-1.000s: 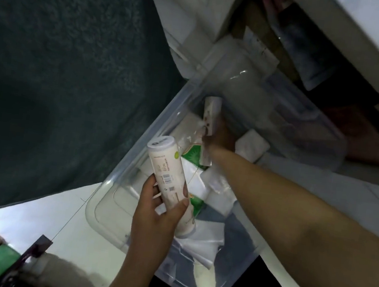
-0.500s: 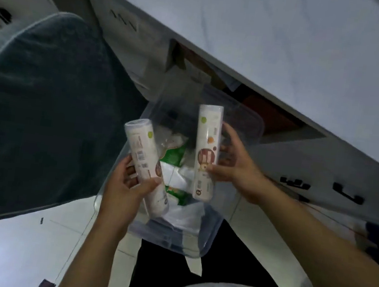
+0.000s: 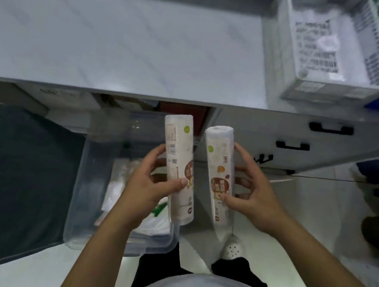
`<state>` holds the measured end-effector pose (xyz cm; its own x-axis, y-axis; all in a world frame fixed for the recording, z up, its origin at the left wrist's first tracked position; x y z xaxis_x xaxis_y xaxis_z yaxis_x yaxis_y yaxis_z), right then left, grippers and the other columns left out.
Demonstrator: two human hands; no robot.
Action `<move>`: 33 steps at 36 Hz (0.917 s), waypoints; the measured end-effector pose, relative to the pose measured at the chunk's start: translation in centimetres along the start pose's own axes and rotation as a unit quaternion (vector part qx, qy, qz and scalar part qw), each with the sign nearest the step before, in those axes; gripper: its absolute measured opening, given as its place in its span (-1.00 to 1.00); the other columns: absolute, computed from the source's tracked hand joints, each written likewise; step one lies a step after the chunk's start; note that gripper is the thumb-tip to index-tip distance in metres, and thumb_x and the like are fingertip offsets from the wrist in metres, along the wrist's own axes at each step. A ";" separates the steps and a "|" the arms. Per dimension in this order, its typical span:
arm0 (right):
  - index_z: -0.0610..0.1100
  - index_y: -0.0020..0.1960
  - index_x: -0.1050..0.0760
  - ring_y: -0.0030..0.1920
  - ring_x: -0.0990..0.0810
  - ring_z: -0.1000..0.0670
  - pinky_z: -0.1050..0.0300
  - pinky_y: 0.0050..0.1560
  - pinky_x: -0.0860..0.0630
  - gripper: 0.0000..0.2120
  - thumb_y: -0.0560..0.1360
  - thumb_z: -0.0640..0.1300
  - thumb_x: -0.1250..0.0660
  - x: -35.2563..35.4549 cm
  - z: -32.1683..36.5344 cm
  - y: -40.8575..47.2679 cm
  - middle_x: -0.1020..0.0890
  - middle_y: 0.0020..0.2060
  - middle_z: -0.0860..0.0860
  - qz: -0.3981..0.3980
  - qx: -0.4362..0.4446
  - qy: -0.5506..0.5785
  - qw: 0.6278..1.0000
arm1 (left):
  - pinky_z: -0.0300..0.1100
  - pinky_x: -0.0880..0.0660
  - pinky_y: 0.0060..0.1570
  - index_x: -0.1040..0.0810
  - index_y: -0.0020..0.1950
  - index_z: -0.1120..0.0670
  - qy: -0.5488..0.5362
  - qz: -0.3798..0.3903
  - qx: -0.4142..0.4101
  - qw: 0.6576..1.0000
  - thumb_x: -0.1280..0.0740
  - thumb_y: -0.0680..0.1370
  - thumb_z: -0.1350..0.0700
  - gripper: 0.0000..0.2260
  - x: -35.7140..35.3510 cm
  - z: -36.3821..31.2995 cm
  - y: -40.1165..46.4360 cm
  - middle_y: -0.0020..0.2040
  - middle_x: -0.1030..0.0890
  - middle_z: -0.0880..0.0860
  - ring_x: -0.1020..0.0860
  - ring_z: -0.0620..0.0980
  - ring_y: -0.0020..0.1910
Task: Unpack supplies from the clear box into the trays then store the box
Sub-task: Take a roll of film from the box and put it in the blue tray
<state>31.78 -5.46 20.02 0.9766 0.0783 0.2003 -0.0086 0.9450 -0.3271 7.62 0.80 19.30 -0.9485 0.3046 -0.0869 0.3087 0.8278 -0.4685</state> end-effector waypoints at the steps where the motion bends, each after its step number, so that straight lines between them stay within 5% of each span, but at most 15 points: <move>1: 0.42 0.49 -0.14 0.21 -0.57 0.14 0.07 0.03 -0.66 -0.04 0.37 -0.25 -0.54 1.3 -0.5 -1.1 -0.52 0.20 0.27 -0.009 0.001 0.009 1.000 | -0.09 -0.66 -0.08 -0.44 0.35 -0.26 0.009 0.009 -0.003 1.000 -0.56 0.38 0.21 -0.35 -1.6 -0.3 0.0 0.15 -0.63 -0.13 -0.66 -0.11 0.07; 5: 0.44 0.48 -0.13 0.18 -0.58 0.19 0.14 -0.02 -0.66 -0.04 0.38 -0.22 -0.55 7.0 -2.9 -5.7 -0.52 0.15 0.35 -0.044 0.010 0.024 0.999 | -0.22 -0.63 -0.16 -0.47 0.20 -0.39 0.033 0.041 -0.011 0.999 -0.57 0.35 0.16 -0.40 -8.9 -1.0 -0.9 0.06 -0.64 -0.22 -0.64 -0.20 0.06; 8: 0.44 0.49 -0.11 0.18 -0.58 0.20 0.21 -0.08 -0.65 -0.04 0.37 -0.18 -0.56 11.6 -5.0 -9.3 -0.51 0.15 0.34 -0.069 0.014 0.029 0.997 | -0.21 -0.63 -0.14 -0.49 0.25 -0.31 0.037 0.054 -0.024 0.998 -0.57 0.28 0.11 -0.38 -15.0 -0.9 -2.2 0.08 -0.66 -0.19 -0.66 -0.15 0.07; 11: 0.46 0.48 -0.09 0.18 -0.56 0.25 0.28 -0.12 -0.63 -0.03 0.37 -0.16 -0.56 16.5 -7.1 -13.1 -0.50 0.18 0.37 -0.098 0.016 0.043 0.994 | -0.06 -0.64 0.00 -0.45 0.41 -0.14 0.049 0.061 -0.039 0.996 -0.57 0.32 0.16 -0.30 -21.0 -0.2 -3.3 0.18 -0.65 -0.09 -0.65 -0.03 0.15; 17: 0.50 0.45 -0.10 0.19 -0.56 0.17 0.10 -0.06 -0.66 -0.04 0.37 -0.19 -0.54 25.5 -9.9 -18.9 -0.47 0.22 0.38 -0.145 0.030 0.023 0.989 | 0.13 -0.61 0.11 -0.41 0.44 -0.18 0.104 0.044 -0.075 0.991 -0.57 0.38 0.19 -0.30 -30.6 -0.2 -4.1 0.23 -0.61 -0.12 -0.62 -0.04 0.18; 21: 0.48 0.47 -0.08 0.18 -0.55 0.24 0.22 -0.12 -0.64 -0.03 0.38 -0.19 -0.53 30.5 -10.6 -21.8 -0.47 0.20 0.39 -0.177 0.046 0.008 0.983 | 0.17 -0.62 0.06 -0.43 0.41 -0.21 0.120 0.063 -0.094 0.986 -0.59 0.29 0.03 -0.28 -35.4 -2.1 -4.2 0.22 -0.60 -0.15 -0.63 0.01 0.17; 27: 0.43 0.50 -0.07 0.19 -0.55 0.23 0.22 -0.10 -0.63 -0.04 0.41 -0.22 -0.52 36.8 -10.8 -22.8 -0.46 0.24 0.37 -0.213 0.085 -0.007 0.973 | 0.05 -0.65 -0.01 -0.40 0.45 -0.18 0.148 0.078 -0.141 0.976 -0.56 0.37 0.13 -0.30 -40.4 -5.3 -3.2 0.25 -0.57 -0.11 -0.65 0.03 0.14; 33: 0.45 0.48 -0.10 0.18 -0.52 0.28 0.39 -0.14 -0.57 -0.11 0.42 -0.14 -0.50 41.8 -8.5 -20.5 -0.45 0.20 0.42 -0.231 0.133 -0.022 0.963 | -0.06 -0.64 -0.04 -0.42 0.42 -0.22 0.154 0.085 -0.179 0.968 -0.54 0.28 -0.02 -0.28 -42.4 -9.1 -0.9 0.23 -0.60 -0.12 -0.65 -0.07 0.10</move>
<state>74.60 -24.23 27.28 0.8791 -0.3633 0.3085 0.3649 0.9294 0.0547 48.19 -8.62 31.40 -0.8328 0.5313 0.1551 0.5158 0.8467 -0.1310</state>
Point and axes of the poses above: each hand's wrist, its own y-axis towards the middle knuckle, its own x-axis out of the back of the hand, z = x × y, the point moved 2 cm from there along y, towards the middle knuckle
